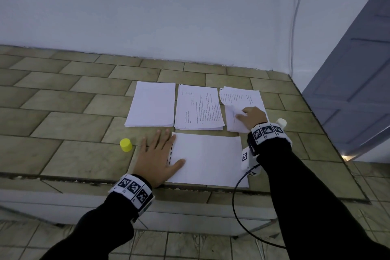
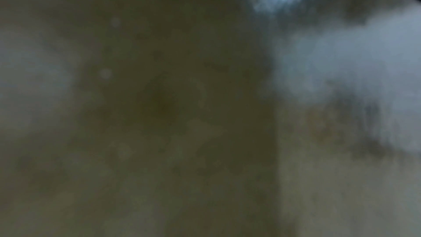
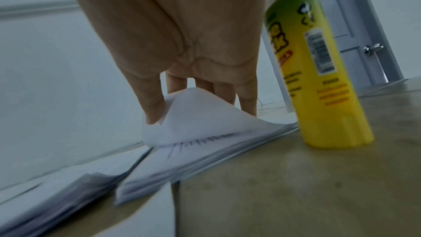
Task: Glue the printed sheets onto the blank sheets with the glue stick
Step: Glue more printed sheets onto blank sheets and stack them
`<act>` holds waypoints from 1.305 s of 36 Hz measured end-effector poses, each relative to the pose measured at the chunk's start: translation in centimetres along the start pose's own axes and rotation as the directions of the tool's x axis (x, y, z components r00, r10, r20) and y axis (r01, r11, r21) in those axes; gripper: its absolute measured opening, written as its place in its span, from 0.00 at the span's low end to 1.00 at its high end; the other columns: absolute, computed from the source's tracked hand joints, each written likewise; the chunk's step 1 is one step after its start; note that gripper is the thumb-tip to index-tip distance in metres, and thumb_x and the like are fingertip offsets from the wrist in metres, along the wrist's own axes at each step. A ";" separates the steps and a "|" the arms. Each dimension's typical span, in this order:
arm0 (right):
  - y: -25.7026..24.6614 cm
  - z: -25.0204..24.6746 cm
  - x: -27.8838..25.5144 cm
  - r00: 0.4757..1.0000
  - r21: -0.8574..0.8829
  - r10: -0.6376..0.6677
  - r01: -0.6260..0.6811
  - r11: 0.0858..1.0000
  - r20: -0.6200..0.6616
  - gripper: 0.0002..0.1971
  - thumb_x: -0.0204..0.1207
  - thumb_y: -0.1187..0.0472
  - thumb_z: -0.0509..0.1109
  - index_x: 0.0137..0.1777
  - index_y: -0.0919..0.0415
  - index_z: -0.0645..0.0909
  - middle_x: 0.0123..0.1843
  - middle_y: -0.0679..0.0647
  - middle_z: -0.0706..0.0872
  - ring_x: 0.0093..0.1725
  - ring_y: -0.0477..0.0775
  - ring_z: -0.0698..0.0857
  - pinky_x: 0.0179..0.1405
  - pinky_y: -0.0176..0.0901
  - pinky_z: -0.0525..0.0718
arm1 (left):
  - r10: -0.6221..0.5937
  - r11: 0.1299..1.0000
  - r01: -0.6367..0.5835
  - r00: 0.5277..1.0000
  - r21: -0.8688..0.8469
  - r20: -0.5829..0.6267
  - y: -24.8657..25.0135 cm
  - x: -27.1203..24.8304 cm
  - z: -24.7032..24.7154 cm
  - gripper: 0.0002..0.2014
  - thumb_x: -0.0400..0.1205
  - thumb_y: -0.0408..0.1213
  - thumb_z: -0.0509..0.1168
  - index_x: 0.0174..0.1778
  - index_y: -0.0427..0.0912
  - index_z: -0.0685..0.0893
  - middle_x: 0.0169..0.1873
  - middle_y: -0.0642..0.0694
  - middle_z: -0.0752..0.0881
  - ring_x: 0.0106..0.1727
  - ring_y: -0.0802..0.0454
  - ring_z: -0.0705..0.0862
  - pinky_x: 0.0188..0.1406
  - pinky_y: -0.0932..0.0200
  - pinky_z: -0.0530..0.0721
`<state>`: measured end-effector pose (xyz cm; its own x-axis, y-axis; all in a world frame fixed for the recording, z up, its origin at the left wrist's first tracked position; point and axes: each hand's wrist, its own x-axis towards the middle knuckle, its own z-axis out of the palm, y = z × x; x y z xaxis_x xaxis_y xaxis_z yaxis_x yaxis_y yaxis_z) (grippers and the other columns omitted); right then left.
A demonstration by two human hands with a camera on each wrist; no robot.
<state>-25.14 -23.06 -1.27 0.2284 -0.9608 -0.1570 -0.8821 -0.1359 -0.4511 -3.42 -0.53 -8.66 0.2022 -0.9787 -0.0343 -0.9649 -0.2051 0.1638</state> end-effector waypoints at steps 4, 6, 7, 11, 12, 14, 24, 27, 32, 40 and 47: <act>-1.3 -1.2 -1.2 0.993 0.103 -0.067 0.077 0.992 -0.095 0.11 0.80 0.58 0.66 0.44 0.68 0.80 0.41 0.59 0.80 0.42 0.57 0.76 0.39 0.42 0.67 | -0.013 0.999 0.013 1.000 -0.030 0.008 -0.1 0.1 -0.2 0.53 0.68 0.79 0.27 0.87 0.52 0.46 0.86 0.54 0.44 0.86 0.52 0.40 0.83 0.39 0.37; -1.9 -1.6 -2.0 0.986 0.150 -0.129 0.144 0.978 -0.104 0.12 0.80 0.57 0.67 0.49 0.68 0.82 0.45 0.59 0.83 0.43 0.56 0.78 0.40 0.41 0.68 | -0.016 0.994 0.014 1.000 -0.106 -0.016 -0.2 0.0 -0.4 0.56 0.65 0.81 0.23 0.87 0.52 0.48 0.85 0.56 0.45 0.86 0.54 0.41 0.84 0.41 0.37; -2.2 -1.7 -2.5 0.981 0.180 -0.157 0.175 0.968 -0.110 0.12 0.80 0.56 0.67 0.53 0.66 0.83 0.48 0.57 0.84 0.46 0.55 0.78 0.43 0.40 0.69 | -0.021 0.982 0.012 0.999 -0.187 -0.043 -0.3 -0.1 -0.5 0.55 0.66 0.82 0.26 0.86 0.53 0.50 0.85 0.58 0.46 0.86 0.56 0.43 0.84 0.42 0.38; -2.8 -1.9 -5.0 0.953 0.257 -0.293 0.303 0.918 -0.078 0.17 0.77 0.54 0.73 0.64 0.58 0.83 0.61 0.50 0.84 0.59 0.50 0.79 0.53 0.36 0.67 | -0.119 0.812 -0.030 0.969 -0.583 -0.216 -0.6 -0.1 -0.8 0.36 0.77 0.67 0.49 0.81 0.54 0.67 0.79 0.60 0.68 0.82 0.57 0.64 0.83 0.42 0.55; -2.8 -1.9 -5.8 0.940 0.268 -0.334 0.338 0.902 -0.065 0.17 0.76 0.56 0.74 0.64 0.58 0.84 0.62 0.48 0.82 0.61 0.47 0.77 0.54 0.32 0.64 | -0.165 0.741 -0.036 0.958 -0.670 -0.234 -0.7 -0.2 -0.9 0.33 0.79 0.64 0.52 0.79 0.53 0.71 0.75 0.60 0.72 0.78 0.58 0.69 0.80 0.47 0.62; -2.4 -1.7 -7.3 0.918 0.291 -0.396 0.388 0.875 -0.032 0.17 0.75 0.59 0.76 0.63 0.56 0.85 0.65 0.47 0.79 0.67 0.45 0.72 0.55 0.28 0.59 | -0.259 0.580 -0.034 0.940 -0.814 -0.224 -0.7 -0.3 -1.5 0.25 0.84 0.57 0.56 0.75 0.50 0.75 0.70 0.56 0.78 0.71 0.61 0.76 0.73 0.59 0.71; 1.9 0.7 -9.8 0.889 0.334 -0.431 0.364 0.870 0.154 0.21 0.69 0.66 0.79 0.49 0.35 0.85 0.85 0.55 0.59 0.84 0.51 0.55 0.80 0.57 0.62 | -0.190 0.083 0.251 0.954 -0.964 0.232 0.0 1.1 -5.5 0.10 0.86 0.41 0.63 0.63 0.50 0.79 0.47 0.45 0.92 0.44 0.50 0.92 0.33 0.55 0.90; 2.8 1.1 -10.2 0.897 0.380 -0.405 0.316 0.869 0.180 0.21 0.69 0.69 0.79 0.51 0.39 0.86 0.86 0.56 0.55 0.85 0.51 0.51 0.78 0.55 0.67 | -0.106 0.212 0.223 0.973 -0.951 0.205 -0.5 1.4 -4.6 0.15 0.83 0.22 0.64 0.59 0.46 0.82 0.52 0.48 0.90 0.52 0.49 0.90 0.39 0.64 0.88; 3.9 0.6 -10.9 0.914 0.586 -0.351 0.174 0.791 0.202 0.23 0.67 0.80 0.75 0.57 0.57 0.84 0.72 0.42 0.73 0.70 0.55 0.78 0.53 0.35 0.85 | -0.071 0.301 0.181 0.983 -0.936 0.167 -0.3 1.0 -3.8 0.14 0.83 0.22 0.63 0.58 0.42 0.84 0.56 0.45 0.88 0.58 0.50 0.86 0.46 0.68 0.86; 5.5 0.2 -10.4 0.934 0.551 -0.255 0.079 0.831 0.251 0.15 0.72 0.72 0.75 0.53 0.53 0.83 0.56 0.52 0.85 0.56 0.57 0.85 0.56 0.42 0.85 | -0.085 0.353 0.185 0.983 -0.917 0.165 0.0 0.6 -3.8 0.13 0.84 0.24 0.64 0.54 0.47 0.86 0.59 0.45 0.87 0.60 0.51 0.86 0.45 0.68 0.87; 5.5 0.9 -10.4 0.957 0.350 -0.227 0.154 0.924 0.179 0.10 0.70 0.66 0.79 0.48 0.54 0.85 0.46 0.49 0.85 0.44 0.48 0.82 0.40 0.28 0.77 | -0.096 0.550 0.121 0.992 -0.826 0.081 0.3 0.2 -4.0 0.06 0.81 0.35 0.72 0.47 0.53 0.90 0.45 0.37 0.90 0.48 0.46 0.87 0.51 0.58 0.84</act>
<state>-31.95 -13.60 -2.90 0.4925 -0.8458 -0.2050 -0.6360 -0.1890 -0.7482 -3.02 -0.75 -4.71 0.2800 -0.9512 -0.1296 -0.3681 -0.2310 0.9006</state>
